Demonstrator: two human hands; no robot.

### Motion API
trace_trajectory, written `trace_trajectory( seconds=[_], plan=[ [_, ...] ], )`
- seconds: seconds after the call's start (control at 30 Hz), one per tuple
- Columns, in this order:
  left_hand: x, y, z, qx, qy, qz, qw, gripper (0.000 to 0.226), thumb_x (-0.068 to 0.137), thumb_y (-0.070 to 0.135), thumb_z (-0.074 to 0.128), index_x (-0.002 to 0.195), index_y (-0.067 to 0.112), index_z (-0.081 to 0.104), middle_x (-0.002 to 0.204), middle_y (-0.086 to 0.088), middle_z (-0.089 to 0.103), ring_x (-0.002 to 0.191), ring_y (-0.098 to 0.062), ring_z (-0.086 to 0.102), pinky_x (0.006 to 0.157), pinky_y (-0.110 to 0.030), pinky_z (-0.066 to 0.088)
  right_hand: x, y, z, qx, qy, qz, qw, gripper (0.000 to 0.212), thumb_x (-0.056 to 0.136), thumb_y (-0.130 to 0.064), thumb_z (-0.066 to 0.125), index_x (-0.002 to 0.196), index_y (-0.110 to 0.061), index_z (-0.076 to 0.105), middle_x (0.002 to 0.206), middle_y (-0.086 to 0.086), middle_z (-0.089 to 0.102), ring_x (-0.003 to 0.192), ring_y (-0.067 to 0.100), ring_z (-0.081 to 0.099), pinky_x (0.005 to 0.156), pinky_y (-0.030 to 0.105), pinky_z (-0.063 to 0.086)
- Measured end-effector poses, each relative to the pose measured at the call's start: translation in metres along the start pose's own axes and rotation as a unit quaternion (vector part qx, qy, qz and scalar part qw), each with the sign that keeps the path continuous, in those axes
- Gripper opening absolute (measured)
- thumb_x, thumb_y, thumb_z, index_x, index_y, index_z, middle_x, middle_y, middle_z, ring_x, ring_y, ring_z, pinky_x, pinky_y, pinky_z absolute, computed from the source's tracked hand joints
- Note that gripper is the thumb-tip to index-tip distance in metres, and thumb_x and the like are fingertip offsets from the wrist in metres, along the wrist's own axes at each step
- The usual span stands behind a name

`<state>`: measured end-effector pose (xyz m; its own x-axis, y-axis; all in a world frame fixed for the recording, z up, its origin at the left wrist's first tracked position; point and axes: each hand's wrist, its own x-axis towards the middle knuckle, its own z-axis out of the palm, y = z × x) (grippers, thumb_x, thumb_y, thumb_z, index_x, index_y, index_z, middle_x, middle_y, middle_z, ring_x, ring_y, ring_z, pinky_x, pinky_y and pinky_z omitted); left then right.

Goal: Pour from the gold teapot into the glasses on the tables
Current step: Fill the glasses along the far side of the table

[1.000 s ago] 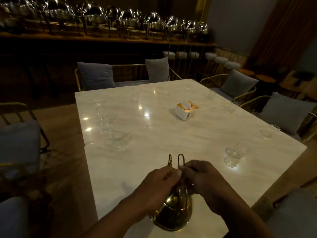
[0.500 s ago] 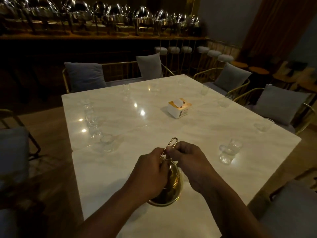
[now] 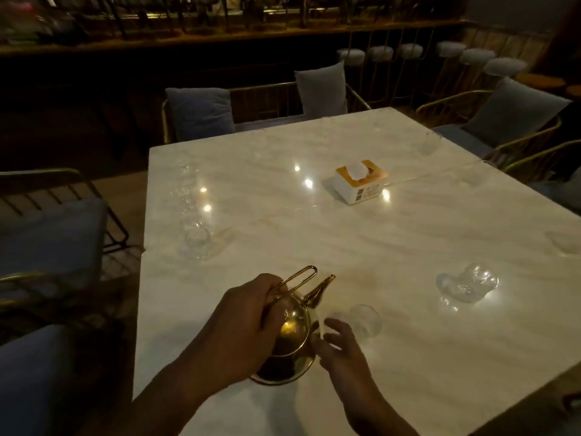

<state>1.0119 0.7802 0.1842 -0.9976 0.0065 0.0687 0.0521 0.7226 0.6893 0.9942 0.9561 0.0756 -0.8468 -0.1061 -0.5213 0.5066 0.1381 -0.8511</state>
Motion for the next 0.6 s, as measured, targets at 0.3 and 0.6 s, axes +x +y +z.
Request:
trace_trajectory(
  seconds=[0.3, 0.6],
  plan=[
    [0.004, 0.013, 0.022, -0.002, -0.002, -0.016, 1.000, 0.022, 0.099, 0.029, 0.052, 0.118, 0.028, 0.062, 0.104, 0.016, 0.068, 0.099, -0.002, 0.064, 0.086, -0.018, 0.054, 0.016, 0.018, -0.022, 0.101, -0.144, -0.022, 0.984, 0.055, 0.073, -0.043, 0.078, 0.119, -0.059, 0.053, 0.125, -0.006, 0.064, 0.112, 0.016, 0.066, 0.089, 0.034, 0.057],
    [0.011, 0.024, 0.032, 0.153, -0.014, 0.035, 0.987, 0.038, 0.103, 0.029, 0.044, 0.139, 0.020, 0.051, 0.117, 0.001, 0.062, 0.104, -0.013, 0.059, 0.092, -0.027, 0.049, 0.004, 0.036, -0.024, 0.116, -0.092, -0.005, 0.989, 0.066, 0.073, -0.053, 0.081, 0.130, -0.051, 0.047, 0.133, 0.000, 0.060, 0.119, 0.025, 0.061, 0.094, 0.047, 0.058]
  ],
)
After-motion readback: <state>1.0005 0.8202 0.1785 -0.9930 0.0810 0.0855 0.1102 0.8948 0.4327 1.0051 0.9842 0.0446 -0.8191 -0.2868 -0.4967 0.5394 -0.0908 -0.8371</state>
